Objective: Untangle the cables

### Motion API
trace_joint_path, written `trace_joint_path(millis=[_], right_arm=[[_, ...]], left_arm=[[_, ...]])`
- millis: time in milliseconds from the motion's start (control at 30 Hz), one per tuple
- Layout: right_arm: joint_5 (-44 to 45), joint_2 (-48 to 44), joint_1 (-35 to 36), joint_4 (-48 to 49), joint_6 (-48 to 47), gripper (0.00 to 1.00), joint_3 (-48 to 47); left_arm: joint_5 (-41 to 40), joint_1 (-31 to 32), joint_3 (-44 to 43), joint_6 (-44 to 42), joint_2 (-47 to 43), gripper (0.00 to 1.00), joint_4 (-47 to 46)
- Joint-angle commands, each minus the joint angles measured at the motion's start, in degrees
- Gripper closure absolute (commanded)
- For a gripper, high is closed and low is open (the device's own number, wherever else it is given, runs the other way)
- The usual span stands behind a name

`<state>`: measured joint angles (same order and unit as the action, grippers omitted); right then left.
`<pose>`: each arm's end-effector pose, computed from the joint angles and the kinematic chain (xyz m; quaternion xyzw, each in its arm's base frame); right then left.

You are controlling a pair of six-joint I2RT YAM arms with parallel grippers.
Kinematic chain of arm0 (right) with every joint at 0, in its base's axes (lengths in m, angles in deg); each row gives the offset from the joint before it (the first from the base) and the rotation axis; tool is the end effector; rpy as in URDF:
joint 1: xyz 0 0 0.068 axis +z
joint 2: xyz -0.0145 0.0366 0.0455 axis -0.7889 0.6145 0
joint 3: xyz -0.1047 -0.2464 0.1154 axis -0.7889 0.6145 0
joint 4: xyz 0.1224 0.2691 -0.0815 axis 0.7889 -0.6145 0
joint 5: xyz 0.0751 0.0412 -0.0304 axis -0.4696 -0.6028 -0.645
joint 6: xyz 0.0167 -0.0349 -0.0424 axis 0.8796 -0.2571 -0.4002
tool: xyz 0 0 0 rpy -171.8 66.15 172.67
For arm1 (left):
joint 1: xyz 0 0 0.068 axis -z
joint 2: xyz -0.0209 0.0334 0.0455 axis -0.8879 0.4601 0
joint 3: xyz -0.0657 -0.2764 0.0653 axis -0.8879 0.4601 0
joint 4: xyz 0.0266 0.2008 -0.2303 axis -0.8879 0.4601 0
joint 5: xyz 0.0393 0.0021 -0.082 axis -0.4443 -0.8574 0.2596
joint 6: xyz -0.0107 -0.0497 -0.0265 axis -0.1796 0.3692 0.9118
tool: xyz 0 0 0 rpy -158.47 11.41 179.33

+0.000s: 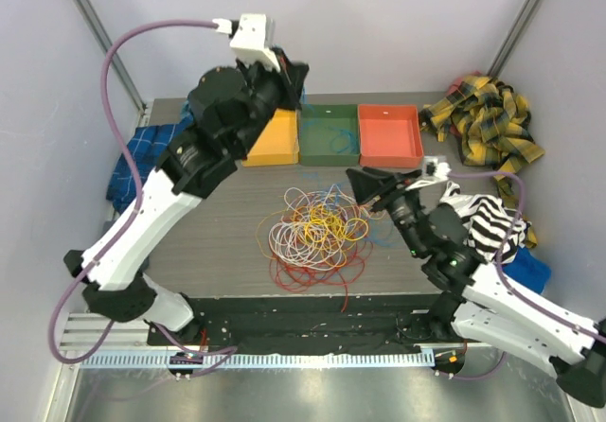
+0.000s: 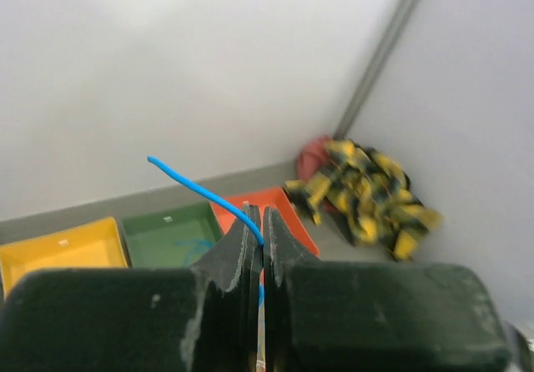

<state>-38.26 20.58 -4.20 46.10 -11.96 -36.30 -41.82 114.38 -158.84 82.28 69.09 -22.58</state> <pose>0.1625 0.1588 0.3352 0.0363 0.6334 0.3935 0.6654 0.2129 -0.2452 0.5980 0.0691 0.6608 -0.2925 0.6877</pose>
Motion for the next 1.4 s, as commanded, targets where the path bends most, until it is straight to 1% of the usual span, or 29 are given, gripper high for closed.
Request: trace_joint_path(millis=[0, 33, 67, 133, 167, 267, 367, 467, 500, 600, 667, 733, 767, 800, 833, 867, 900, 933, 967, 1000, 1033, 1067, 1133, 1167, 1200, 1233, 1267, 1300, 1367], right_arm=[[9.28, -7.87, 0.2, -6.88, -2.79, 0.37, -2.31], [9.63, -8.84, 0.2, -8.55, -2.71, 0.38, -2.93], [9.72, -9.46, 0.2, -11.35, -2.88, 0.38, -3.45], [9.72, -10.78, 0.2, -13.21, -3.15, 0.38, -4.16], [9.81, -11.22, 0.11, -14.44, -3.24, 0.38, -4.16], [9.81, -12.36, 0.11, -16.2, -3.59, 0.38, -3.72], [9.63, -13.59, 0.2, -17.52, -3.42, 0.38, -2.93], [8.85, -15.17, 0.11, -18.67, -2.71, 0.38, -1.7], [8.75, -15.61, 0.11, -19.11, -2.45, 0.38, -1.18], [8.14, -17.37, 0.11, -20.16, -2.18, 0.38, -0.39], [9.01, -18.34, 0.2, -21.48, -3.4, 0.38, -0.47], [9.89, -18.6, 0.2, -22.36, -5.16, 0.38, -0.3], [10.5, -18.52, 0.2, -22.54, -5.52, 0.38, -0.21], [10.51, -18.34, 0.11, -22.71, -5.61, 0.38, 0.23], [10.6, -18.25, 0.2, -22.63, -5.52, 0.38, 0.41], [10.16, -18.25, 0.2, -22.63, -4.83, 0.38, 0.58], [9.46, -18.25, 0.2, -22.63, -4.56, 0.38, 0.84], [9.2, -18.34, 0.11, -22.71, -4.03, 0.38, 0.93], [9.02, -18.43, 0.11, -22.89, -3.33, 0.38, 1.02], [8.84, -18.78, 0.11, -22.89, -3.24, 0.38, 1.2], [8.41, -18.96, 0.2, -22.89, -2.98, 0.38, 1.29], [8.23, -19.13, 0.11, -22.98, -2.89, 0.38, 1.29], [8.49, -19.04, 0.2, -23.33, -2.27, 0.38, 1.46], [8.4, -18.87, 0.2, -23.33, -2.1, 0.38, 1.64], [8.66, -18.43, 0.2, -23.24, -1.75, 0.37, 2.16], [9.36, -16.69, 0.2, -23.33, -1.57, 0.37, 2.34], [9.89, -15.37, 0.2, -23.33, -0.96, 0.37, 2.43], [10.42, -14.14, 0.2, -23.33, -0.43, 0.37, 2.78], [11.3, -10.62, 0.2, -24.74, 2.73, 0.37, 3.31]], left_arm=[[2.9, -5.79, -9.75, -1.42, 6.69, 1.0, -4.67], [2.9, -6.93, -14.83, -2.56, 8.36, 1.0, -4.67], [3.16, -7.64, -18.1, -2.75, 12.03, 1.0, -4.58], [4.65, -9.31, -23.29, -3.1, 15.39, 1.0, -5.11], [4.92, -9.84, -28.01, -3.1, 17.15, 1.0, -5.55], [6.33, -11.69, -31.92, -2.75, 21.82, 1.0, -9.76], [5.89, -13.53, -31.67, -2.66, 24.72, 1.0, -15.99], [4.67, -14.77, -28.33, -4.94, 27.35, 1.0, -24.86], [4.05, -14.85, -27.71, -7.12, 27.97, 1.0, -27.23], [3.78, -15.73, -29.02, -7.84, 30.79, 1.0, -31.91], [6.14, -15.65, -28.94, -8.98, 30.53, 1.0, -33.76], [7.2, -14.77, -30.07, -9.95, 30.0, 1.0, -32.28], [8.43, -14.16, -30.52, -10.83, 29.13, 1.0, -28.53], [8.35, -11.63, -30.26, -12.57, 28.25, 1.0, -27.27], [8.35, -9.69, -27.04, -17.55, 27.11, 1.0, -26.56], [7.92, -7.23, -24.57, -21.08, 23.18, 1.0, -26.82], [7.22, -0.94, -21.67, -24.95, 21.06, 1.0, -28.39], [6.25, 2.6, -17.55, -34.29, 18.6, 1.0, -30.84], [4.33, 5.94, -11.86, -37.96, 16.83, 1.0, -33.65], [3.0, 10.5, -10.5, -40.34, 15.08, 1.0, -36.46], [1.68, 11.33, -10.66, -41.06, 14.89, 1.0, -35.44], [0.98, 11.25, -12.92, -38.81, 14.97, 1.0, -33.17], [-1.65, 8.54, -14.08, -36.68, 16.72, 1.0, -30.17], [-2.45, 6.0, -14.78, -35.72, 17.86, 1.0, -29.11], [-3.85, 4.93, -17.49, -35.27, 20.57, 1.0, -27.63], [-6.56, 4.31, -19.51, -35.09, 21.99, 1.0, -23.69], [-7.2, 4.13, -20.84, -34.83, 22.61, 1.0, -22.09], [-7.03, 4.57, -20.42, -34.57, 22.7, 1.0, -21.46], [-5.11, 5.53, -16.92, -34.04, 19.55, 1.0, -26.09]])
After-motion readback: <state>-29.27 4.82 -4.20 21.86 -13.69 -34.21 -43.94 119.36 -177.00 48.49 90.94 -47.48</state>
